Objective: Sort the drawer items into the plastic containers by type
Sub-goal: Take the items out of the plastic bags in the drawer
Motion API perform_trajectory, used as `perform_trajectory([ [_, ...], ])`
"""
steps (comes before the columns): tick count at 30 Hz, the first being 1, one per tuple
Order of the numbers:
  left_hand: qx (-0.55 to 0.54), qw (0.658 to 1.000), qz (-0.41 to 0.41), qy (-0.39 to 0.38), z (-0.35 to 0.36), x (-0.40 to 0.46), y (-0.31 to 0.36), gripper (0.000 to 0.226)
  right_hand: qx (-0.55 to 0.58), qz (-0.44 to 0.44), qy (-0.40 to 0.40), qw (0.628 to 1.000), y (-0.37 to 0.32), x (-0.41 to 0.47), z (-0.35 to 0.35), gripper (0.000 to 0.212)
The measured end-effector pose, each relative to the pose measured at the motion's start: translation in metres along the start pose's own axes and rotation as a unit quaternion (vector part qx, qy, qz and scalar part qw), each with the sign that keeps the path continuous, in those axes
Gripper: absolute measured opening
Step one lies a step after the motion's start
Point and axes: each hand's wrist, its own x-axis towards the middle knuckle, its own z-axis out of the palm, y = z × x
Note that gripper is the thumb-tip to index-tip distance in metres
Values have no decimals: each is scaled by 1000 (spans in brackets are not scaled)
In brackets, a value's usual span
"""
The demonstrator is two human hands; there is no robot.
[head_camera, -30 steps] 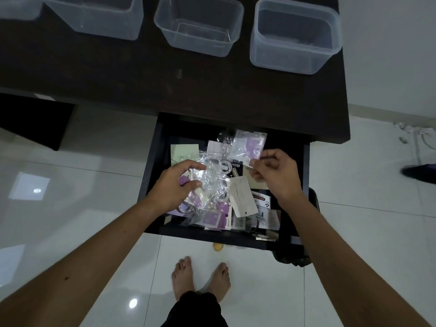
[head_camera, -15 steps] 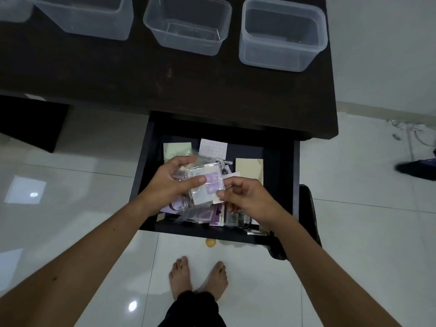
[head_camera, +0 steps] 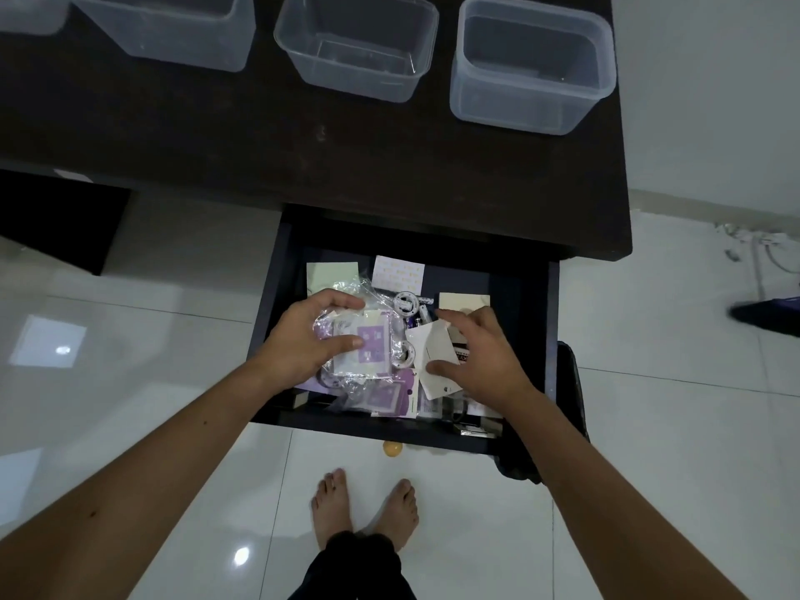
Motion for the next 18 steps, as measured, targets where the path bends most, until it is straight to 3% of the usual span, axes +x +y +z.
perform_trajectory([
  [3, 6, 1000, -1, 11, 2, 1, -4, 42, 16, 10, 16, 1000, 1, 2, 0, 67],
  [7, 0, 1000, 7, 15, 2, 1, -5, 40, 76, -1, 56, 996, -2, -1, -4, 28],
  [14, 7, 998, 38, 40, 0, 3, -7, 36, 259, -43, 87, 961, -10, -8, -36, 21],
  [18, -24, 997, 67, 21, 7, 2, 4, 32, 303, -52, 31, 951, -29, -8, -32, 20],
])
